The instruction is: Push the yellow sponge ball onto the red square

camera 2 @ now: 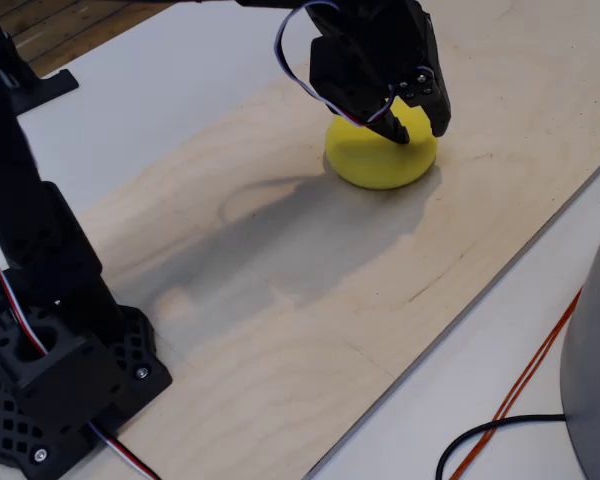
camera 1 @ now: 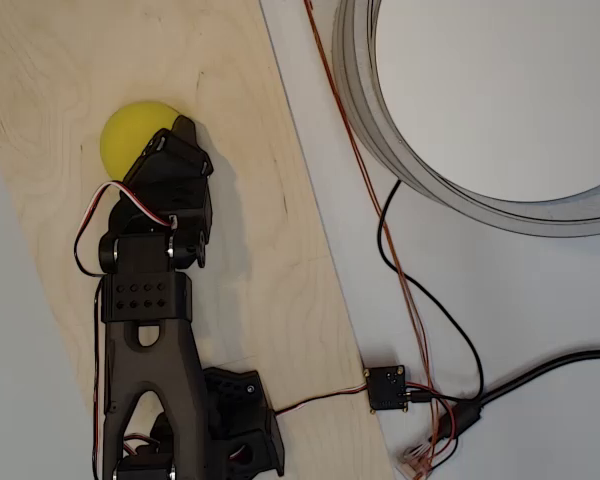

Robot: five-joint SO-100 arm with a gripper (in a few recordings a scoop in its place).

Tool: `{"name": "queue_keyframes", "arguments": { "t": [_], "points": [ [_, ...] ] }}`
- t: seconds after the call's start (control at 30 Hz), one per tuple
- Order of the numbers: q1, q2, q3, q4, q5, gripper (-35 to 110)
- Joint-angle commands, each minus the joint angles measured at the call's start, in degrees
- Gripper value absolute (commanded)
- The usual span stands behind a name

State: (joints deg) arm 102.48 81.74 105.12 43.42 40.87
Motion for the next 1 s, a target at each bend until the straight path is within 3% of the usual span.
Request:
{"name": "queue_keyframes", "arguments": {
  "t": [0.0, 0.97],
  "points": [
    [0.09, 1.23, 0.79, 0.53, 0.35, 11],
    [0.53, 13.8, -6.24, 0.7, -15.56, 12]
  ]
}}
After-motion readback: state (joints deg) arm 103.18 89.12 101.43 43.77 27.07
